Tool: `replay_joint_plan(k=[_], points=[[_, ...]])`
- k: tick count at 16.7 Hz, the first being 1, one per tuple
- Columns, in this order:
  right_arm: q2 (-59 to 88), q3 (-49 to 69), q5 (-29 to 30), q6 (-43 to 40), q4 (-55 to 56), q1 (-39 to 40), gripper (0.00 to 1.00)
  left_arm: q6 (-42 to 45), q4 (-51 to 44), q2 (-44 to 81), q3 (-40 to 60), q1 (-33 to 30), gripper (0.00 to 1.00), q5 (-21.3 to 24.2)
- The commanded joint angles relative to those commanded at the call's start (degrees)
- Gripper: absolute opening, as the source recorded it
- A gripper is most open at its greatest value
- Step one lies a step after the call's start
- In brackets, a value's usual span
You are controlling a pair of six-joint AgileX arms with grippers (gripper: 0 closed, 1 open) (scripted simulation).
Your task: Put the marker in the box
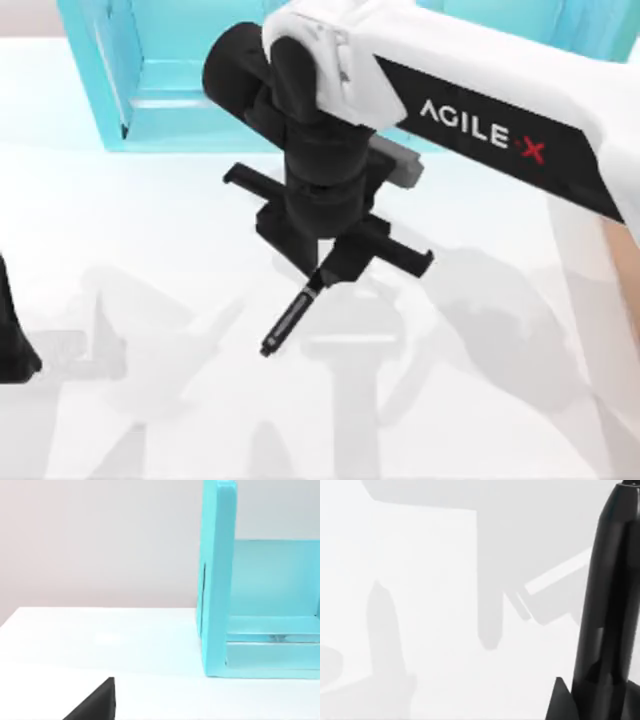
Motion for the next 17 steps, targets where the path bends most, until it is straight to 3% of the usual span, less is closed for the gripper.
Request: replay_joint_plan(k=[3, 6, 17], points=[[-1.1, -1.4, -0.1, -1.0, 0.2, -3.5, 0.00, 0.0, 0.0, 0.0, 0.0, 0.0, 1.00, 0.0], [-4.0, -5.0, -0.3, -3.2, 0.8, -12.4, 0.00, 0.0, 0.0, 0.0, 0.0, 0.0, 1.00, 0.0], [-20.0, -25.7, -0.9, -15.4, 4.2, -66.6, 0.00, 0.0, 0.0, 0.0, 0.0, 0.0, 1.00, 0.0]])
